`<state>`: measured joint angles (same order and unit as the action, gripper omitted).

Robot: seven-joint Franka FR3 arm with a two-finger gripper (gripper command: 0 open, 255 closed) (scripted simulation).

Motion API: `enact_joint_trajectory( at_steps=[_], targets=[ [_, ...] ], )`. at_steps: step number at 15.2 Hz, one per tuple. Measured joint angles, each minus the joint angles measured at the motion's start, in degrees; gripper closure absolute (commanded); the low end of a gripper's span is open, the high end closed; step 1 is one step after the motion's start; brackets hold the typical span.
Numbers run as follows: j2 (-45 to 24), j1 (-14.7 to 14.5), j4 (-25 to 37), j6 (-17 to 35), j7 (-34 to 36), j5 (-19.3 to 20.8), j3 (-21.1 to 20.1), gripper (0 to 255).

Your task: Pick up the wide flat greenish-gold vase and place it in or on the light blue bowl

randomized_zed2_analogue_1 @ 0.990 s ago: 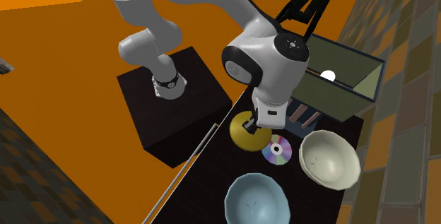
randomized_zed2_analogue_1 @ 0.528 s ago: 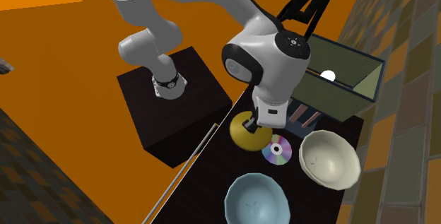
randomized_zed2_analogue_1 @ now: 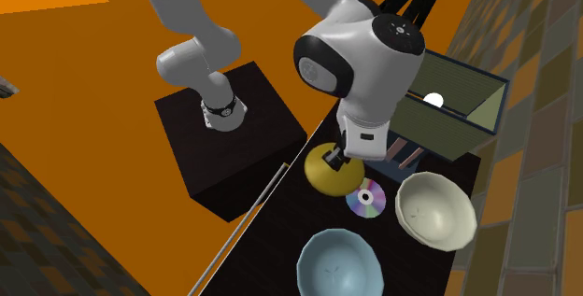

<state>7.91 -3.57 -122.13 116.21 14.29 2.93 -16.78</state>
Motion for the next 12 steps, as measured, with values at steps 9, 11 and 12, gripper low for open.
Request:
enact_joint_trajectory(
  at_steps=[9, 11, 12],
  targets=[
    [1.18, 0.01, 5.77, -6.88, -0.71, -0.48, 0.18, 255],
    [1.63, 0.01, 7.06, -8.57, -0.9, -0.62, 0.24, 255],
    [1.47, 0.04, 7.86, -9.23, -0.96, -0.58, 0.26, 255]
  ],
)
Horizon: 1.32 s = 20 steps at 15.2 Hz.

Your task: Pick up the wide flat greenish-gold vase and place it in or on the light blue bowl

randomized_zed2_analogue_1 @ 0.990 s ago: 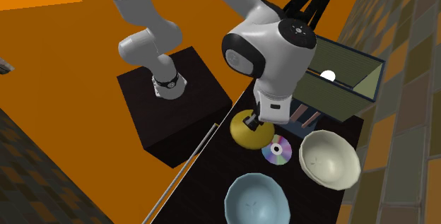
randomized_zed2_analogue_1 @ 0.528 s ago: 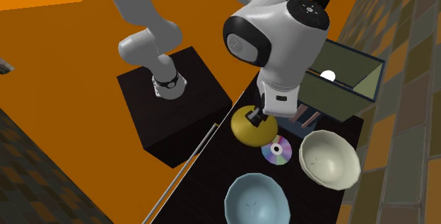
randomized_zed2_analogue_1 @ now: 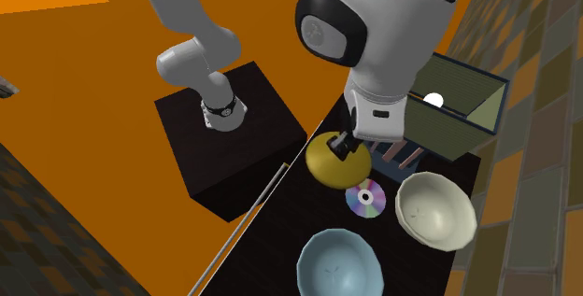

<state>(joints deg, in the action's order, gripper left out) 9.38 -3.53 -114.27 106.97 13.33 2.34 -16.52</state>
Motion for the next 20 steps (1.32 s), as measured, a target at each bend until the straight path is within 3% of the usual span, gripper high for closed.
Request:
enact_joint_trajectory(
  at_steps=[13, 20],
  targets=[
    [-1.62, 0.62, 10.69, -9.05, -1.53, 0.42, 0.65, 255],
    [-13.41, 3.22, 27.14, -13.73, -6.7, 3.23, 3.18, 255]
  ],
)
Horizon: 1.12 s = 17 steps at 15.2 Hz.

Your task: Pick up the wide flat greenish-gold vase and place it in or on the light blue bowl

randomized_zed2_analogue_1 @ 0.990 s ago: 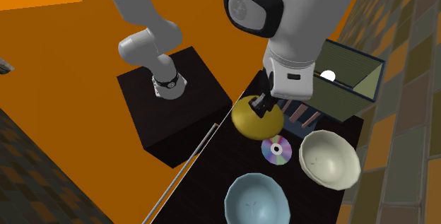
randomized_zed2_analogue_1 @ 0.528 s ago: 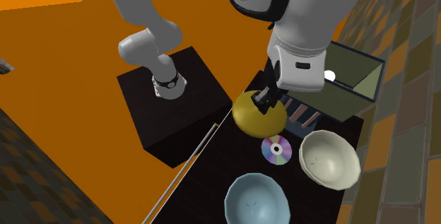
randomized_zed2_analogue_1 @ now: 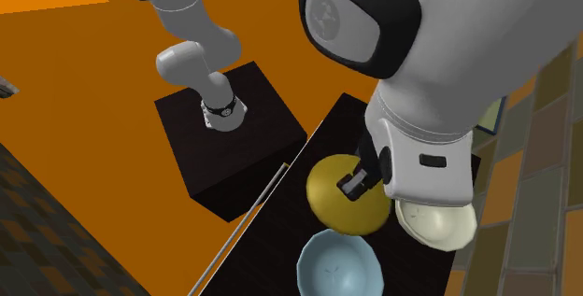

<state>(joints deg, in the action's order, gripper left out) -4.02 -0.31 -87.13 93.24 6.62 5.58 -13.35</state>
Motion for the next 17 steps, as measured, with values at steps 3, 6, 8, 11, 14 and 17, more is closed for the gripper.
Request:
enact_joint_trajectory(
  at_steps=[3, 6, 8, 11, 14, 17],
  targets=[
    [-5.72, 0.96, 8.28, -2.5, -2.41, 1.07, 1.03, 255],
    [-12.88, 1.43, 19.0, -5.97, -4.56, 2.27, 1.84, 255],
    [-18.43, 1.51, 28.04, -9.35, -6.16, 3.11, 2.4, 255],
    [-29.52, 0.31, 46.6, -16.8, -8.24, 4.67, 3.34, 255],
    [-27.76, 1.29, 41.68, -13.61, -8.32, 4.31, 3.23, 255],
    [-24.96, 2.2, 34.69, -9.41, -8.04, 3.84, 3.05, 255]
  ],
)
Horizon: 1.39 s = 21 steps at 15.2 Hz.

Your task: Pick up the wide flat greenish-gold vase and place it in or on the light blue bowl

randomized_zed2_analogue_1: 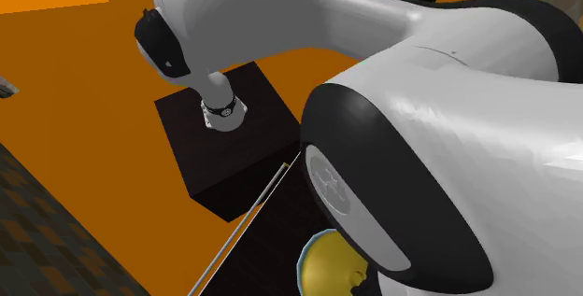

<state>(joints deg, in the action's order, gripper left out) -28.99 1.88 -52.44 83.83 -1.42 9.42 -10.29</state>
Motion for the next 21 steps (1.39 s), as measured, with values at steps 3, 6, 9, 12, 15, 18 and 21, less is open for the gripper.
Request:
enact_joint_trajectory(
  at_steps=[3, 6, 9, 12, 15, 18, 21],
  targets=[
    [1.92, 0.48, -5.7, 3.76, 0.43, -0.3, -0.13, 255],
    [3.27, 0.87, -10.13, 6.81, 0.71, -0.52, -0.19, 255],
    [4.54, 1.29, -14.45, 9.88, 0.86, -0.72, -0.21, 255],
    [4.94, 1.53, -17.36, 12.4, 1.0, -0.78, -0.19, 255],
    [5.13, 1.69, -20.04, 14.87, 1.21, -0.77, -0.16, 255],
    [5.49, 1.79, -21.33, 15.8, 1.28, -0.81, -0.16, 255],
    [5.58, 1.81, -21.55, 15.95, 1.29, -0.83, -0.17, 255]
  ],
)
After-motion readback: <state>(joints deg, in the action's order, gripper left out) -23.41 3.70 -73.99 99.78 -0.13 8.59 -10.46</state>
